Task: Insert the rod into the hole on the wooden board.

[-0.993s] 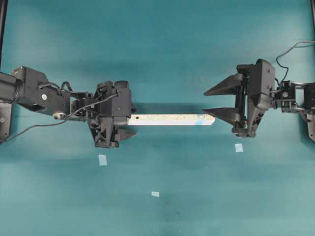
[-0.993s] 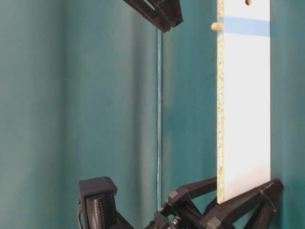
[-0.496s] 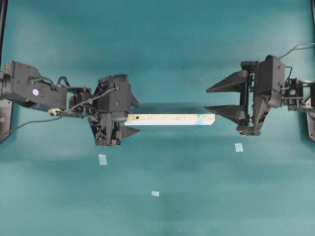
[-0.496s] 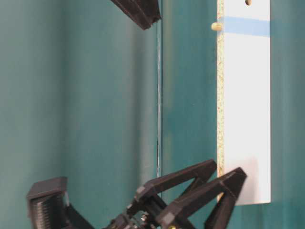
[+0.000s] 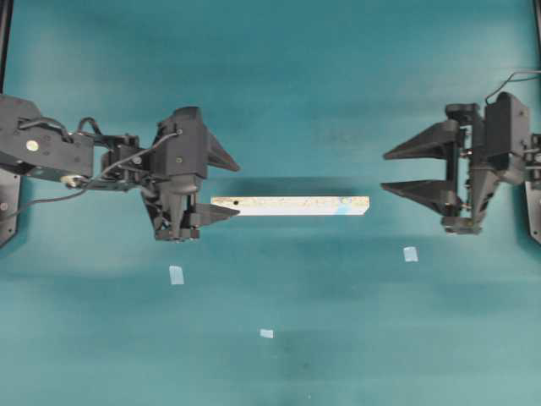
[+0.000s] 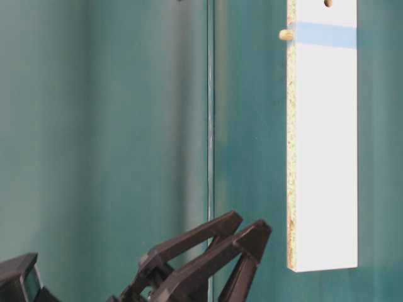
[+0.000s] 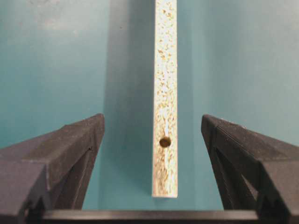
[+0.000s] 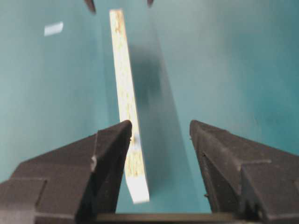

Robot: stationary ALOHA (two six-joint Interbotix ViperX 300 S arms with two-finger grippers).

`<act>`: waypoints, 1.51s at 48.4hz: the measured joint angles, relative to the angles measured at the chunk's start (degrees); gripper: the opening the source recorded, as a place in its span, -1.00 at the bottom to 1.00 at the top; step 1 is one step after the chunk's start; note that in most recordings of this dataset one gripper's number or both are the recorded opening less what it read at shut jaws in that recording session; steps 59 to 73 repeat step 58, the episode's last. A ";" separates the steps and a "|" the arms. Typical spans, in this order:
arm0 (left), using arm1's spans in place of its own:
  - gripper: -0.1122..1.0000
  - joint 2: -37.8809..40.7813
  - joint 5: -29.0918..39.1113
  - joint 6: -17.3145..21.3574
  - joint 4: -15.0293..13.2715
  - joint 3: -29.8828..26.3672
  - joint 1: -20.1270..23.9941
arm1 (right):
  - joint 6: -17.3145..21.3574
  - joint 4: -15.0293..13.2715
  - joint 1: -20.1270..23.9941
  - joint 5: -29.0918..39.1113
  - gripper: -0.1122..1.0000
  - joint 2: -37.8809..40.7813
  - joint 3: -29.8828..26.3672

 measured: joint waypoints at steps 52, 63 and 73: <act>0.81 -6.15 -3.78 -0.09 0.00 8.88 0.09 | 0.26 0.00 0.00 16.61 0.35 -4.13 3.78; 0.81 -6.15 -3.78 -0.09 0.00 9.05 0.09 | 0.26 -0.09 0.00 16.08 0.35 -2.37 3.69; 0.81 -6.15 -3.78 -0.09 0.00 9.05 0.09 | 0.26 -0.09 0.00 16.08 0.35 -2.37 3.69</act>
